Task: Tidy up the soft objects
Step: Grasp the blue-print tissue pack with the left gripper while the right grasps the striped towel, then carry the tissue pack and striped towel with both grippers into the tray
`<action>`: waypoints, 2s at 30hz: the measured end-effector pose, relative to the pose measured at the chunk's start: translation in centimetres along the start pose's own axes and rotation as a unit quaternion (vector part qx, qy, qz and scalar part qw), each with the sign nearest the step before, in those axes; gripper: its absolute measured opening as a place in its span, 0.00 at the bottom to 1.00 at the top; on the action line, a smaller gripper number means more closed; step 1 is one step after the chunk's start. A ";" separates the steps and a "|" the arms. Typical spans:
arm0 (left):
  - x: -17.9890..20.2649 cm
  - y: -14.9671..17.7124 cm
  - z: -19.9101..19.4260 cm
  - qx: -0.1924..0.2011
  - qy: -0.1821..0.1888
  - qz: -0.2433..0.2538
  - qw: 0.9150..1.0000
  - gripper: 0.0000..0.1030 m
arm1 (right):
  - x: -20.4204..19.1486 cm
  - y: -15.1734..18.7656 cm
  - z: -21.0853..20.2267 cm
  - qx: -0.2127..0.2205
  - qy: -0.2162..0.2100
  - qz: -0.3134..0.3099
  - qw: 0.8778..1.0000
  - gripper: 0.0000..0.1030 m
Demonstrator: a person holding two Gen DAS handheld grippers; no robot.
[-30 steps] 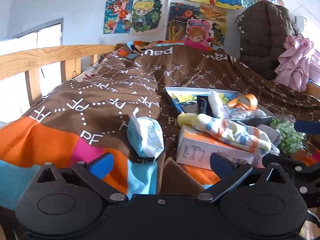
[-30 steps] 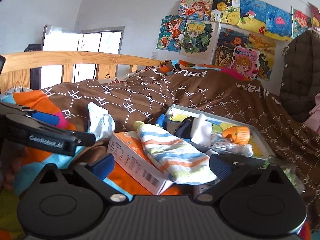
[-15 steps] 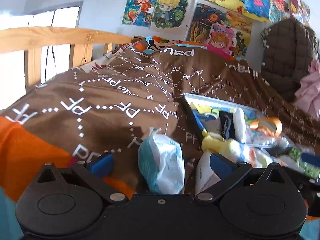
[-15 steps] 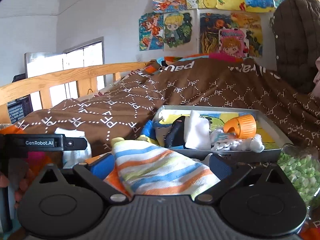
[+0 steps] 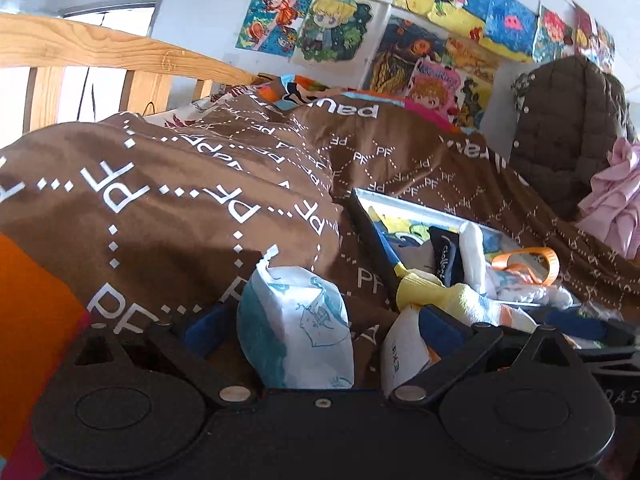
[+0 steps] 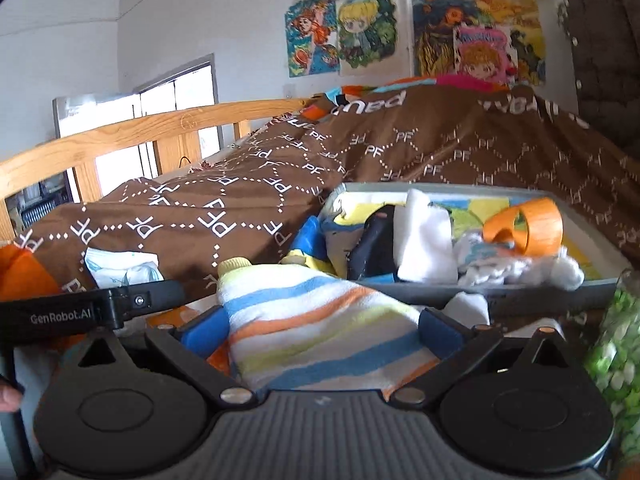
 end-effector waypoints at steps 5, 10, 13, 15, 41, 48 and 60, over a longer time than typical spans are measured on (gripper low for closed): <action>-0.3 0.4 0.0 0.008 -0.005 -0.008 1.000 0.88 | 0.2 0.4 0.1 -0.008 -0.013 0.016 1.000 0.99; -0.5 0.6 0.3 0.000 -0.007 -0.016 1.000 0.70 | 0.4 0.5 -0.1 -0.006 -0.022 0.029 0.999 0.89; -1.0 0.7 0.2 0.003 -0.011 -0.032 0.999 0.59 | 0.4 0.5 -0.1 -0.007 -0.027 0.031 0.999 0.85; -1.1 0.8 0.1 0.007 -0.008 -0.039 0.999 0.59 | 0.3 0.4 -0.2 -0.008 -0.030 0.033 0.999 0.81; 4.6 -4.3 0.1 0.051 0.011 -0.007 0.999 0.55 | 3.2 -2.6 -1.0 0.036 -0.034 0.056 0.997 0.15; 8.0 -7.1 3.0 0.057 0.030 0.010 0.998 0.55 | 6.5 -5.6 -0.4 0.083 -0.007 0.071 0.994 0.15; 10.0 -9.6 10.9 0.038 0.035 0.017 0.999 0.55 | 13.6 -9.5 3.2 0.113 0.009 0.144 0.983 0.15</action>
Point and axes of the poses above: each gripper's, at about its wrist camera, not at the fingertips, and z roughly the way its jaws point, x to its right, y to its underside, the point moved 3 cm from there along z, roughly the way its jaws point, and after that the axes turned 10 degrees about y, right-handed, at the moved point
